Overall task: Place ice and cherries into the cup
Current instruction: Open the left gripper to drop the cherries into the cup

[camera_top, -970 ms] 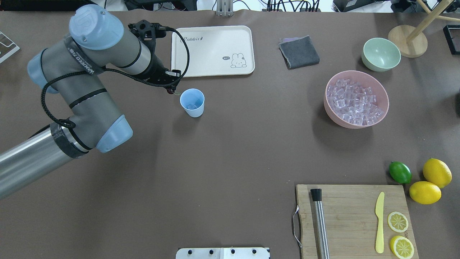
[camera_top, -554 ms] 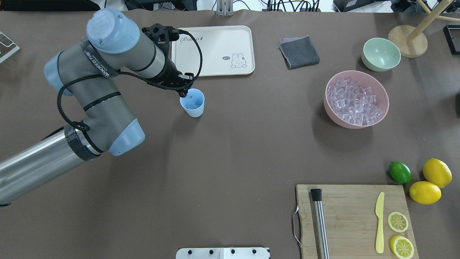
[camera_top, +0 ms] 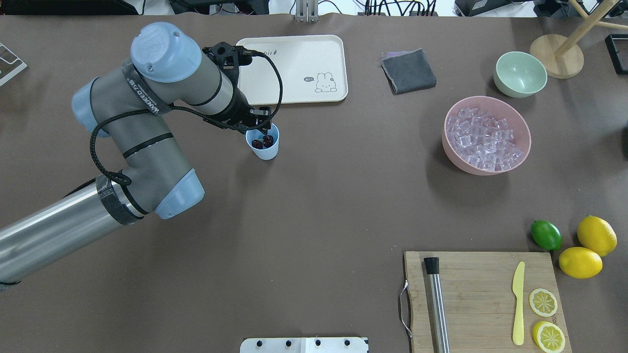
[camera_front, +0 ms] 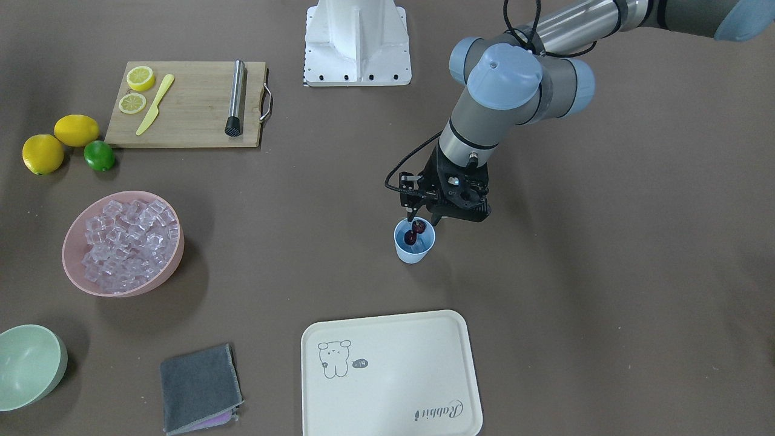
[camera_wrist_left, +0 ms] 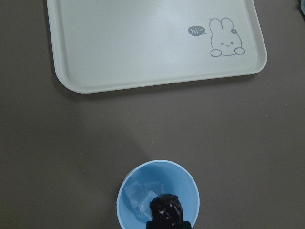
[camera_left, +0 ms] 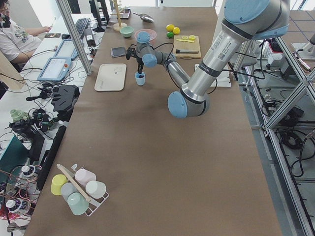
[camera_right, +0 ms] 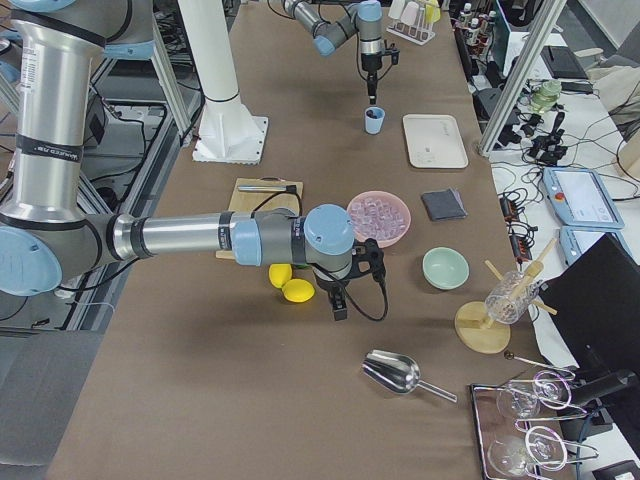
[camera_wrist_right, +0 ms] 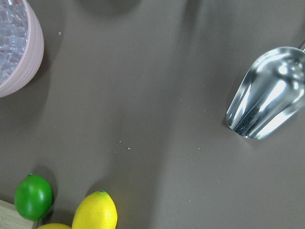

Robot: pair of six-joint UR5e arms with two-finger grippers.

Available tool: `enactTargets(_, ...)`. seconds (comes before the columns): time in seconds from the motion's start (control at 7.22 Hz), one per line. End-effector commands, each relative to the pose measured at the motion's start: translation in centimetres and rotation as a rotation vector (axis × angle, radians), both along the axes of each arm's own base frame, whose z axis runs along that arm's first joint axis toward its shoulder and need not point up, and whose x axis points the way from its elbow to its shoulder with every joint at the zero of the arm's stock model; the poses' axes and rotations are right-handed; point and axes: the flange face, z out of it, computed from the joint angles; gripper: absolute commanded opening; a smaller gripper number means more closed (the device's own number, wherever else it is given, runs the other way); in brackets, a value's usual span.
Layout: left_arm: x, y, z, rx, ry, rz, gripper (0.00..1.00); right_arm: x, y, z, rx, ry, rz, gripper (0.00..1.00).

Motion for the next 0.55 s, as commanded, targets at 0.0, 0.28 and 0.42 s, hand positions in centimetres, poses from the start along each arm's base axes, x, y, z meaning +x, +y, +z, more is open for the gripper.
enactTargets(0.0,-0.4,-0.4,0.3,0.012,0.007,0.000,0.97,0.1,0.5,0.5,0.006,0.002,-0.013,0.98)
enactTargets(0.28,-7.8,-4.5,7.5,0.030,-0.064,0.008,0.97,0.1,0.5,0.5,0.006,0.002,-0.013,0.98)
enactTargets(0.42,-14.7,-6.7,13.2,0.081,-0.107,0.075,0.97,0.1,0.5,0.4,0.007,0.004,-0.013,0.98)
